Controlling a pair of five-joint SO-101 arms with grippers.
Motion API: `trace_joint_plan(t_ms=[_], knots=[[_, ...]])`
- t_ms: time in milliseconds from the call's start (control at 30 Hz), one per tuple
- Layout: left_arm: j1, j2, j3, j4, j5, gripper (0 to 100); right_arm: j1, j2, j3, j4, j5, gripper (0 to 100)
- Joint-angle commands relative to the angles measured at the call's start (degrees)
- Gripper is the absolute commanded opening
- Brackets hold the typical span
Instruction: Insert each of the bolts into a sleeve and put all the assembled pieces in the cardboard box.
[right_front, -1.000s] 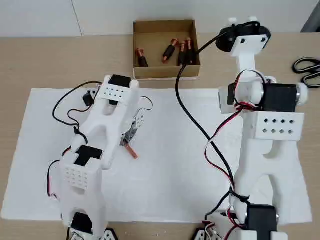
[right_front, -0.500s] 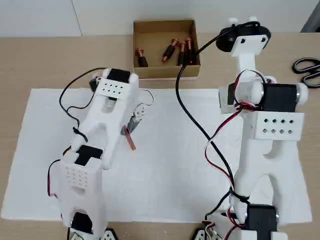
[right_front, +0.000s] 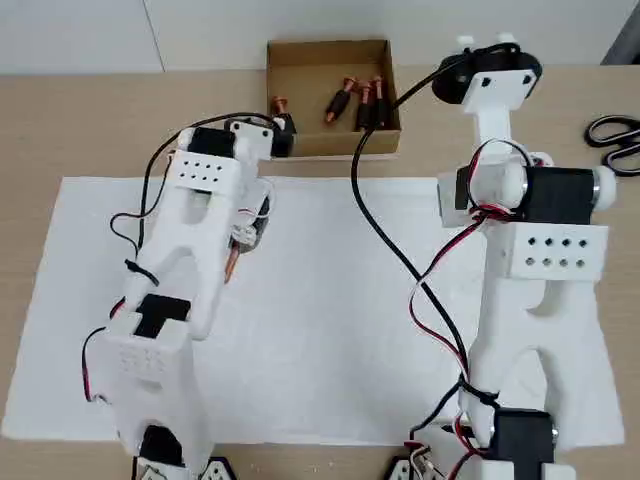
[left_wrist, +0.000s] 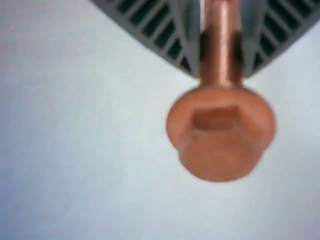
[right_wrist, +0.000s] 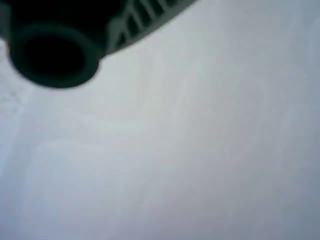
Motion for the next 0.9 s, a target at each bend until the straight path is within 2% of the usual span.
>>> trace_joint_plan(t_ms=[0,100,300,867], knots=[[-1.2,1.6,-2.5,1.1,-0.7,1,0.0,-2.1,-1.6,-0.1,0.6,0.4],[-1.4,3.8,-2.8,0.9,-0.7,2,0.0,-2.1,-1.6,-0.1,0.6,0.4],[-1.2,4.2,-3.4,-0.8,-0.7,12,-0.1,-2.1,2.7,-0.2,0.6,0.4],[-1.4,4.8,-4.7,-2.6,-0.6,12,0.0,-2.4,3.3,-1.5,0.6,0.4]])
